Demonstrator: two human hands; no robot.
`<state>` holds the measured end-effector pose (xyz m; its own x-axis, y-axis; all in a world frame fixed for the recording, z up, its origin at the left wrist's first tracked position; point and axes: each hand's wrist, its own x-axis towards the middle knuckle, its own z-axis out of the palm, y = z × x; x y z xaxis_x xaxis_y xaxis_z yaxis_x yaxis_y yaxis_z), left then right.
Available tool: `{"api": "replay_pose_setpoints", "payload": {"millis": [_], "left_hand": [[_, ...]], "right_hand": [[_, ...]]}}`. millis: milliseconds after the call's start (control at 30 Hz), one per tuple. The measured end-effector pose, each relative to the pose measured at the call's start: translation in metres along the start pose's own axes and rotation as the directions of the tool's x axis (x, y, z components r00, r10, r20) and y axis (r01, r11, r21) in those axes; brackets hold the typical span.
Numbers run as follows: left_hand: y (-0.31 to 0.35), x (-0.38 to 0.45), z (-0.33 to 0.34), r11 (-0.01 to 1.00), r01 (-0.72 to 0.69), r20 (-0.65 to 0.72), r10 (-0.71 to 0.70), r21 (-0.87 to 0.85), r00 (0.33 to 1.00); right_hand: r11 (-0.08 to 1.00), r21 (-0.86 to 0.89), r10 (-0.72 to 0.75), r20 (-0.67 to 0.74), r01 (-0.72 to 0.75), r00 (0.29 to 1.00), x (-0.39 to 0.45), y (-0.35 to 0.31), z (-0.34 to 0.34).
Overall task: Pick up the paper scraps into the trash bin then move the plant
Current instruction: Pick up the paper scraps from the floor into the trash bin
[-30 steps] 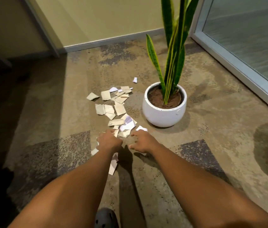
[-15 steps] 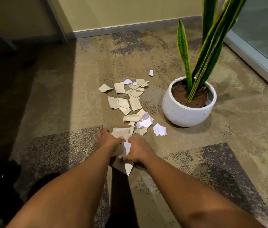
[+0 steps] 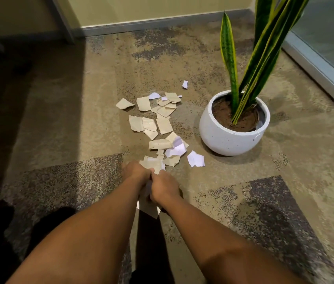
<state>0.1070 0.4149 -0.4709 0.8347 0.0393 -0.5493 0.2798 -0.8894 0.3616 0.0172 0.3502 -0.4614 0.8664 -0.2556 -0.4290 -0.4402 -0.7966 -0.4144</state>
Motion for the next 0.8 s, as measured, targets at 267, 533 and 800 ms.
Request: {"api": "replay_pose_setpoints", "payload": {"millis": [267,533,800], "left_hand": [[-0.002,-0.004,-0.004,0.996,-0.024,0.045,0.028,-0.082,0.999],[0.003,-0.004,0.008,0.88,0.062,0.184,0.029,-0.47,0.983],[0.012,-0.016,0.013,0.896,-0.178,0.095,0.235,-0.407,0.967]], "right_hand": [[0.959,0.231,0.166,0.025,-0.167,0.986,0.001,0.002,-0.008],[0.888,0.376,0.344,-0.161,-0.265,0.925,0.019,0.041,-0.035],[0.91,0.25,0.406,-0.373,-0.331,0.834,0.025,0.061,-0.042]]}}
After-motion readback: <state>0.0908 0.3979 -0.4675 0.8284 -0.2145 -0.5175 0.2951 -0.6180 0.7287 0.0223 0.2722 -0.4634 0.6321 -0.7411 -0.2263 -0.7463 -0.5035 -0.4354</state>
